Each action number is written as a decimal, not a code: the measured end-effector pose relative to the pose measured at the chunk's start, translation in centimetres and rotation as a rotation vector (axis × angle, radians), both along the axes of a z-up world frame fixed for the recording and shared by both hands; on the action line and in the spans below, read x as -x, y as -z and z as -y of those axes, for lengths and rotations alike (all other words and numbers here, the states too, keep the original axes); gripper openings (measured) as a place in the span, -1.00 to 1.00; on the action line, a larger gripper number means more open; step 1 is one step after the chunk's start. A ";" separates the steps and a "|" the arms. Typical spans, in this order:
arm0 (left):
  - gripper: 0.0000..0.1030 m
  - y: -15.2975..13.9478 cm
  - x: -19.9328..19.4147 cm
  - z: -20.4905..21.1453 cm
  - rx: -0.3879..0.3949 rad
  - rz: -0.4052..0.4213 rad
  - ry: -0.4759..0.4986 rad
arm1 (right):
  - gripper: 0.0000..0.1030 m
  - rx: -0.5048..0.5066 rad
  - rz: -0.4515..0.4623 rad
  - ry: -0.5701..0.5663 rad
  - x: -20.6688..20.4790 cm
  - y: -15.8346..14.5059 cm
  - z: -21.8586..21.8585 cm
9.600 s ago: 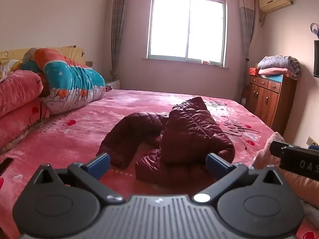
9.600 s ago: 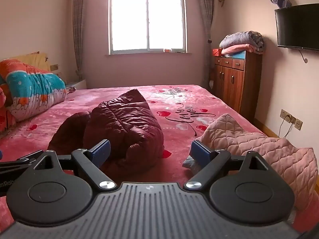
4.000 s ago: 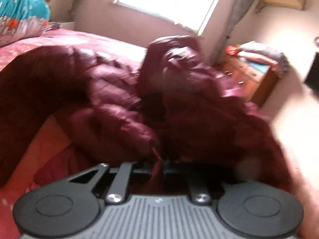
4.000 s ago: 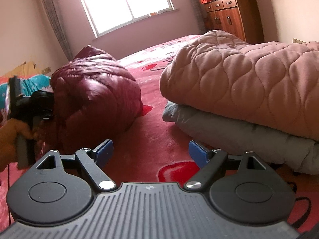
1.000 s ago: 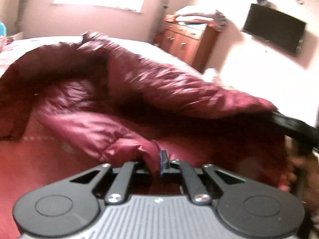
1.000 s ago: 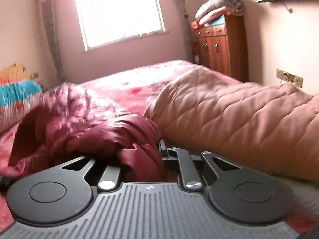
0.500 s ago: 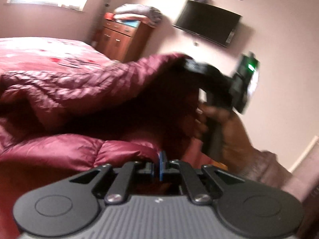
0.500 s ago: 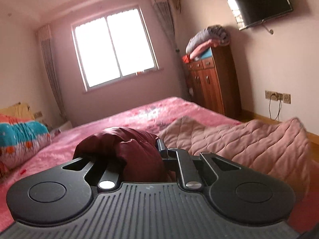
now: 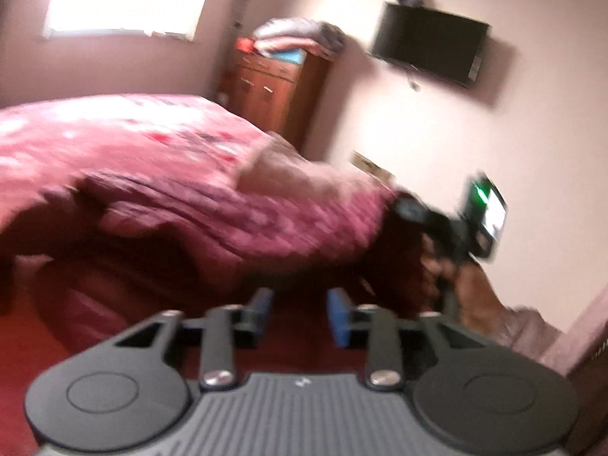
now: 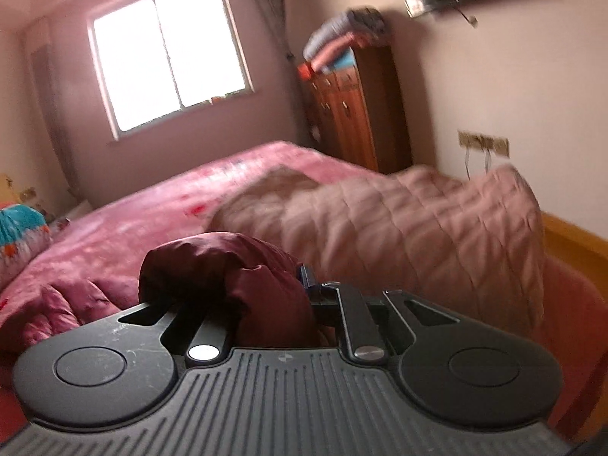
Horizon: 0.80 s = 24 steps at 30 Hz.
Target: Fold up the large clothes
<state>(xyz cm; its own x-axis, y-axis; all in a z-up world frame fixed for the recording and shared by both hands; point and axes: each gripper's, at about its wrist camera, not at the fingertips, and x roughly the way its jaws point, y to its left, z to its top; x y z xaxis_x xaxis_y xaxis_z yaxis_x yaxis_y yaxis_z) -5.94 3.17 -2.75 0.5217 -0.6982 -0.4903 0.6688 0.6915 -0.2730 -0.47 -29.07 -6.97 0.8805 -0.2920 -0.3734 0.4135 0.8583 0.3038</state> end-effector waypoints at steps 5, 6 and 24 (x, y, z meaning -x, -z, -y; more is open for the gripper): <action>0.03 -1.4 -5.2 -3.2 -0.087 0.123 -0.153 | -0.62 0.001 -0.033 -0.002 -0.5 0.9 0.1; 0.10 -1.2 -6.8 -3.7 -0.126 0.158 -0.182 | -0.61 0.008 -0.041 -0.003 -0.6 0.9 0.0; 0.16 7.8 -26.5 -8.9 -0.372 0.166 -0.238 | 0.29 0.005 -0.179 -0.010 -1.8 1.9 0.4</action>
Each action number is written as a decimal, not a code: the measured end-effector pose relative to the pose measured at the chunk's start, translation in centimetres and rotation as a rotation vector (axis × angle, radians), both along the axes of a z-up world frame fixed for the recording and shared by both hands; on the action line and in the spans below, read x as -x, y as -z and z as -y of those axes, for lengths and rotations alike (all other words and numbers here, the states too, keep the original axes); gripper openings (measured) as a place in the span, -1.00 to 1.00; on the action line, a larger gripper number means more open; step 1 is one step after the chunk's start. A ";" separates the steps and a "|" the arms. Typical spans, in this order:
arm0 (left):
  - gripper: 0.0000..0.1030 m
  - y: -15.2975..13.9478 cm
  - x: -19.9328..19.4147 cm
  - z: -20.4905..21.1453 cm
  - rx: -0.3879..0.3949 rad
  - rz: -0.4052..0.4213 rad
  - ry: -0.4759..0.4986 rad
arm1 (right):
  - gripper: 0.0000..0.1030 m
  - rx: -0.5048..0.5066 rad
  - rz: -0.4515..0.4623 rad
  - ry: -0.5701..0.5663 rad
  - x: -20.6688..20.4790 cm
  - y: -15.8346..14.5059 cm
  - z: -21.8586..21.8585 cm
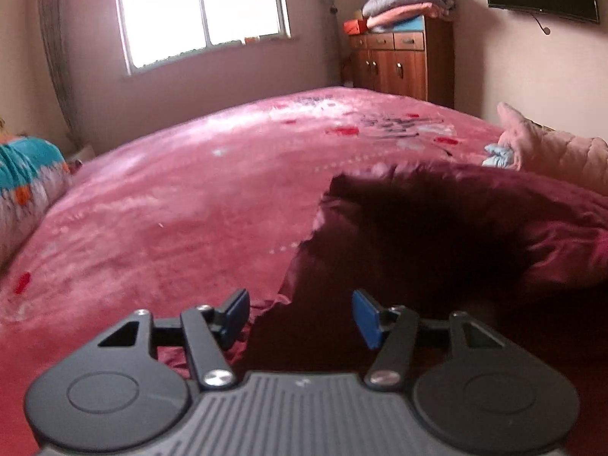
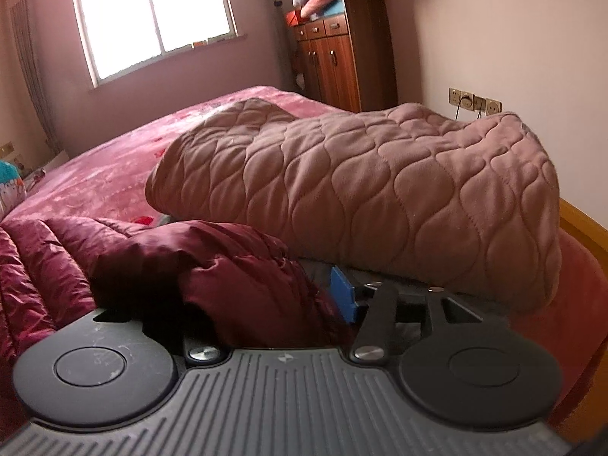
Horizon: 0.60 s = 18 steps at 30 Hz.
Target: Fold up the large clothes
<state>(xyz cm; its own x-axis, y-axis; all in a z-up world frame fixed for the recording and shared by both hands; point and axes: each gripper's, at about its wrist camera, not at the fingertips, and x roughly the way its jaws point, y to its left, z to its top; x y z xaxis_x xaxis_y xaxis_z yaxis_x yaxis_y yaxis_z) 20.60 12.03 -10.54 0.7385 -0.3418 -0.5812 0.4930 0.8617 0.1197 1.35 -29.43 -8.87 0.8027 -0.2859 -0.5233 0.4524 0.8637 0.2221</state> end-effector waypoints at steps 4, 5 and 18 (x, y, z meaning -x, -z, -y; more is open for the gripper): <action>0.16 2.0 -1.3 1.4 -0.029 -0.052 -0.005 | 0.23 0.003 -0.021 -0.004 -1.0 0.3 0.0; 0.09 2.3 -1.5 1.5 -0.030 -0.063 -0.015 | 0.12 0.009 -0.023 -0.009 -1.4 0.3 -0.1; -0.90 -6.3 6.3 -2.5 0.223 0.100 -0.234 | -0.57 -0.055 0.185 -0.059 -1.6 -4.8 -2.5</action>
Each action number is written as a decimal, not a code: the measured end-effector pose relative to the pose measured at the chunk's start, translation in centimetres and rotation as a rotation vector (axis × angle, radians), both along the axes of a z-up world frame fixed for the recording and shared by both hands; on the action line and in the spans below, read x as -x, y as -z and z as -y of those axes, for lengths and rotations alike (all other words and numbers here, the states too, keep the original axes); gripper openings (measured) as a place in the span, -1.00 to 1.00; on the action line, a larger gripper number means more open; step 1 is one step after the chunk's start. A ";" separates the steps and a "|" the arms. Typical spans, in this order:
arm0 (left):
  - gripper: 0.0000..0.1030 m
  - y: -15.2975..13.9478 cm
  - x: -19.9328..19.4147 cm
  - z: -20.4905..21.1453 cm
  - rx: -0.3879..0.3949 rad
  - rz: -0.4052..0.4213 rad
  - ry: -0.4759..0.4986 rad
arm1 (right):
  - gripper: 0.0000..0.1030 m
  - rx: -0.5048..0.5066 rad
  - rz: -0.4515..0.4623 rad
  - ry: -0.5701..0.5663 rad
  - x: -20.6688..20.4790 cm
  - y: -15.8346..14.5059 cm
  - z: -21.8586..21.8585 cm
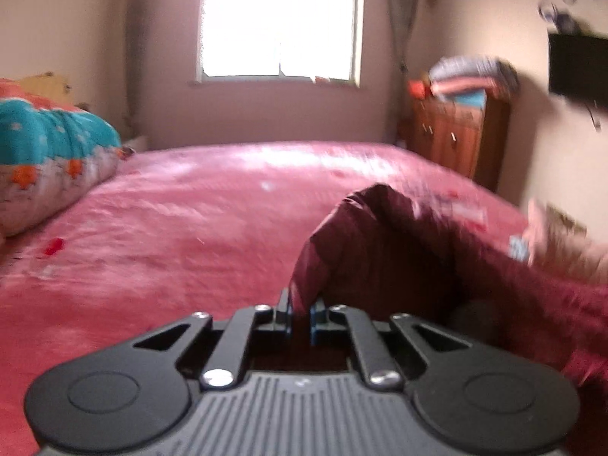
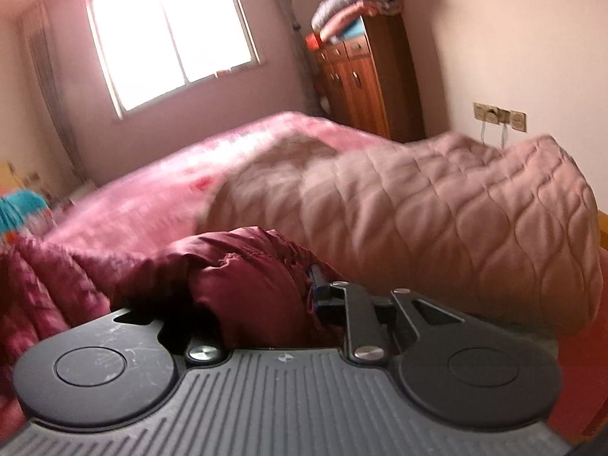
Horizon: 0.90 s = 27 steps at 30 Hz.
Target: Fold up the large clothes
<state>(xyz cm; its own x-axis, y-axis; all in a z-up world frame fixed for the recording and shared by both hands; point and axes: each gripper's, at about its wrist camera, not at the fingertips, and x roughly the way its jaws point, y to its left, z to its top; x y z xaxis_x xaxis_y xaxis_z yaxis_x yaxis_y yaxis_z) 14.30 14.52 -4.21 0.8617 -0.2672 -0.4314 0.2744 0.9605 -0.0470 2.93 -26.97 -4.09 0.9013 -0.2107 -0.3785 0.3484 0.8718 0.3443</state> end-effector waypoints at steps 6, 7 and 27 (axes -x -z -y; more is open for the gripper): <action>-0.91 -6.9 6.4 -8.0 0.066 0.093 -0.135 | -0.60 -0.093 0.135 -0.084 0.3 -4.2 -1.6; -0.91 -8.3 7.8 -9.4 0.064 0.114 -0.164 | -0.60 -0.116 0.155 -0.104 0.2 -4.8 -2.0; -1.00 -6.3 4.3 -13.3 -0.041 0.070 -0.258 | -0.58 -0.041 0.034 -0.194 -22.9 -6.9 -8.5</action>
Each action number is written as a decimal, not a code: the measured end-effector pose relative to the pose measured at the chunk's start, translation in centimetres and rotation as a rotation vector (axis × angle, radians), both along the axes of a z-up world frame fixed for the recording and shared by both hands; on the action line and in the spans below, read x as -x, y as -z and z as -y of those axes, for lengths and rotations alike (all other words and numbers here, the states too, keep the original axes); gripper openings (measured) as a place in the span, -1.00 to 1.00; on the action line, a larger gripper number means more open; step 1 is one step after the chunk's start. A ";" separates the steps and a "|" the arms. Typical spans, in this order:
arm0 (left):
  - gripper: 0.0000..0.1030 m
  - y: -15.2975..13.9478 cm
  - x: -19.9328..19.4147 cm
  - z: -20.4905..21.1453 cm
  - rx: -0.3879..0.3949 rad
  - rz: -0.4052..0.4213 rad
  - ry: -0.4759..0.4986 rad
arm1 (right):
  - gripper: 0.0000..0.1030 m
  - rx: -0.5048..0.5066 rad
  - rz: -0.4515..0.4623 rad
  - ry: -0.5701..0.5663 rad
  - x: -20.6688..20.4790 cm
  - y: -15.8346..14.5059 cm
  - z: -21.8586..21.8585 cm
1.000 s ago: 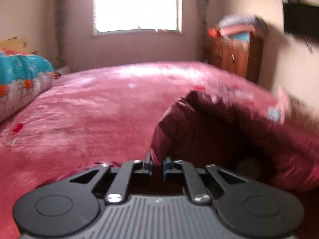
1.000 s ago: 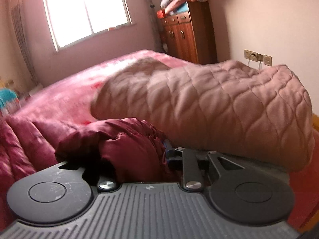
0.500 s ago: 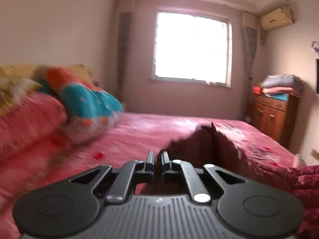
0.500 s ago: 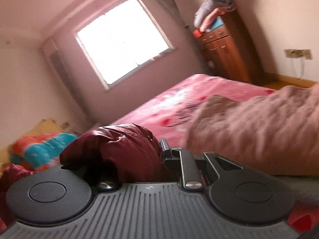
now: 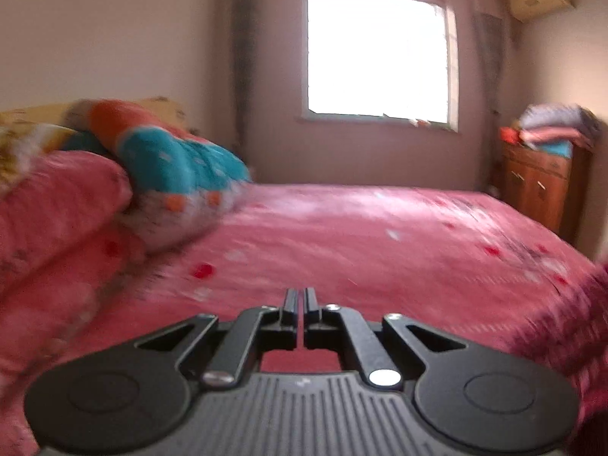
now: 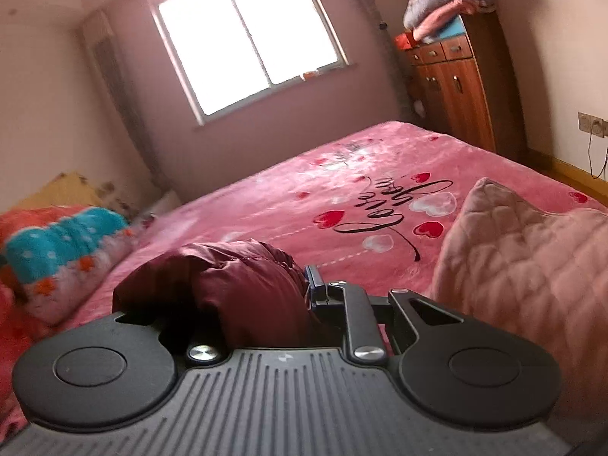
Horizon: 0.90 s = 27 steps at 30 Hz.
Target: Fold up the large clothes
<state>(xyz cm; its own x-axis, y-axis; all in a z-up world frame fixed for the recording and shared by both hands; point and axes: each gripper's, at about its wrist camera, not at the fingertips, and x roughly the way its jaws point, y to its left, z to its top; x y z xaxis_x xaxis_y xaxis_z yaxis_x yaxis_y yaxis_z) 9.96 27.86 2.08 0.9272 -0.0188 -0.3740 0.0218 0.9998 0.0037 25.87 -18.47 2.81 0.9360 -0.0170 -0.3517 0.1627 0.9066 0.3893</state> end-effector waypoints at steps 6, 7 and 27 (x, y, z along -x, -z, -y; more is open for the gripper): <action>-0.99 4.3 0.0 5.9 0.009 -0.079 0.201 | -0.14 0.097 -0.164 0.086 -5.9 3.2 1.8; -0.99 4.8 0.4 6.9 0.023 -0.092 0.242 | 0.16 0.104 -0.185 0.096 -6.1 3.9 2.1; -0.98 14.4 1.2 16.1 -0.031 -0.317 0.505 | 0.94 0.206 -0.087 -0.018 12.9 5.4 -1.8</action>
<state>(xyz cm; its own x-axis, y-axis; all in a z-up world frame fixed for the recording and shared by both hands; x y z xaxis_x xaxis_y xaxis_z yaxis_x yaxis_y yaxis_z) 8.77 11.73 -12.29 0.6498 -0.4128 -0.6383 0.4989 0.8651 -0.0516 12.96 -16.62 -2.54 0.9032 -0.0802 -0.4217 0.1707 0.9685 0.1812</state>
